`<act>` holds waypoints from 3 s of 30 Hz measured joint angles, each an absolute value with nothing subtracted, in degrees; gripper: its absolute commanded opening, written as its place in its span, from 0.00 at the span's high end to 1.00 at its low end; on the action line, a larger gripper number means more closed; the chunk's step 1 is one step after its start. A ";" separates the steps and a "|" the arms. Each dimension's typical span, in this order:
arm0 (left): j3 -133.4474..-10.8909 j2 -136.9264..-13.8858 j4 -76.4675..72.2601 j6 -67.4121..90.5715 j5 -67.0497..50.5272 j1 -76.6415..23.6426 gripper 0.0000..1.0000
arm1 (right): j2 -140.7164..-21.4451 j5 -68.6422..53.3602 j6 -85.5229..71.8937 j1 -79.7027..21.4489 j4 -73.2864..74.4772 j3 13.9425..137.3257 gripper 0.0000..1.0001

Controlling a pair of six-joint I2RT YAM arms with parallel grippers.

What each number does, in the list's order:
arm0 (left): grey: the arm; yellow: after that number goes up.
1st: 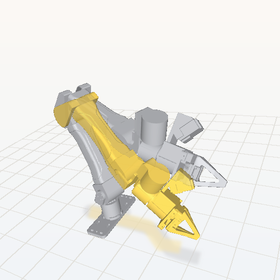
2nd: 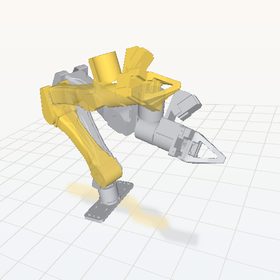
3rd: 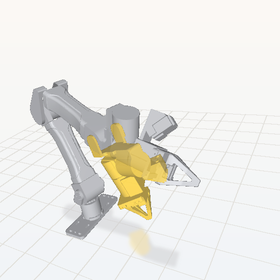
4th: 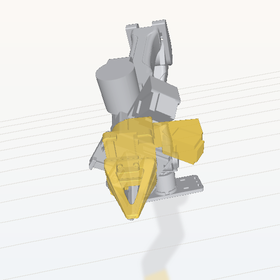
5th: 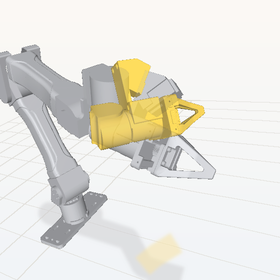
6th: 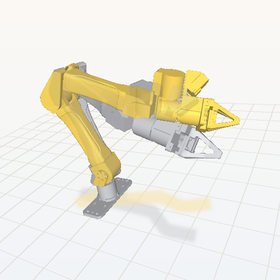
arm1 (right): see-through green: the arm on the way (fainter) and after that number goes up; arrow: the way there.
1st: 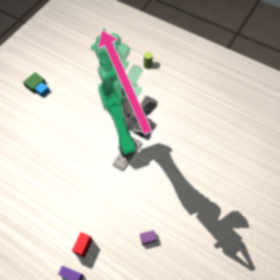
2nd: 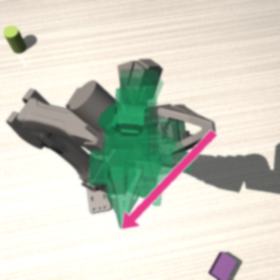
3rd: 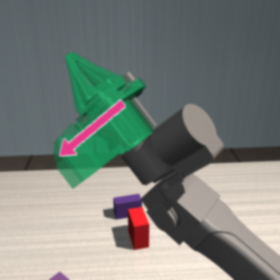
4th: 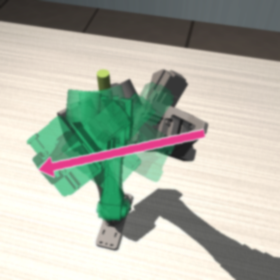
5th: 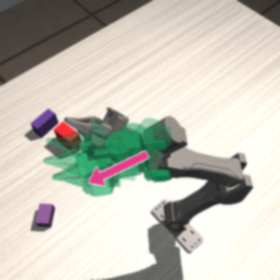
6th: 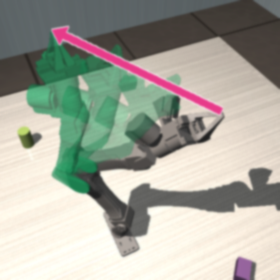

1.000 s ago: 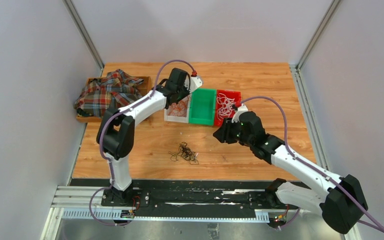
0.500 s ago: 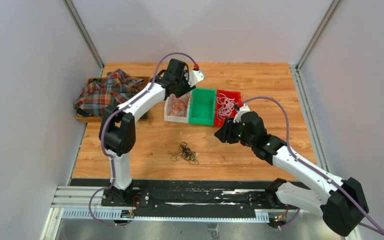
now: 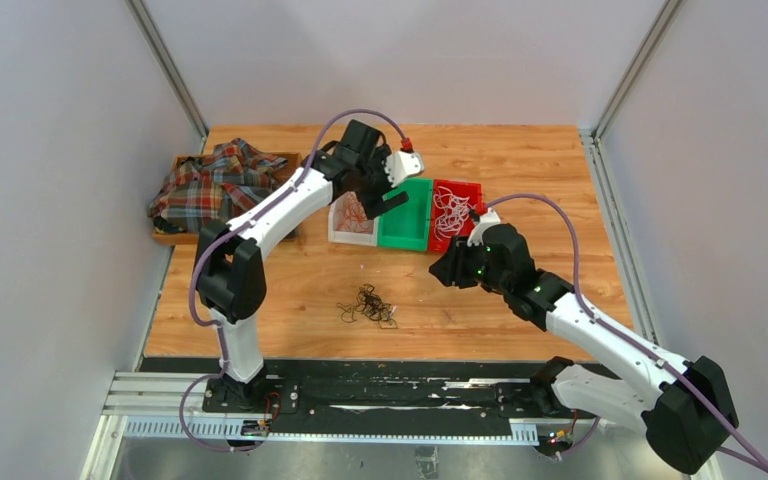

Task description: Untangle the cables

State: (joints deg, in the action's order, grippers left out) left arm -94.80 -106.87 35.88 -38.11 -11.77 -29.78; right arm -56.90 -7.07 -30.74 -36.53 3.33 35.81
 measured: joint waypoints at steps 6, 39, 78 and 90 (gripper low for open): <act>-95.00 -109.71 32.84 -36.97 -8.29 -31.46 0.30 | -57.12 -7.29 -31.05 -36.27 3.31 35.66 0.64; -87.00 -102.76 35.86 -33.95 -5.48 -25.19 0.02 | -66.04 -11.62 -27.38 -42.65 2.76 38.70 0.60; -56.14 -81.87 39.57 -31.11 -22.90 -31.33 0.14 | -80.18 -13.45 -27.64 -50.41 -3.60 39.86 0.99; -61.93 -90.72 36.82 -26.59 -29.23 -33.45 0.45 | -76.07 -12.51 -30.41 -49.10 -3.81 37.10 0.73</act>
State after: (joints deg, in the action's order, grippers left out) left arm -61.93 -90.72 36.82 -26.59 -29.23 -33.45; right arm -76.07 -12.51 -30.41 -49.10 -3.81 37.10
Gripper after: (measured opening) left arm 0.576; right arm 0.209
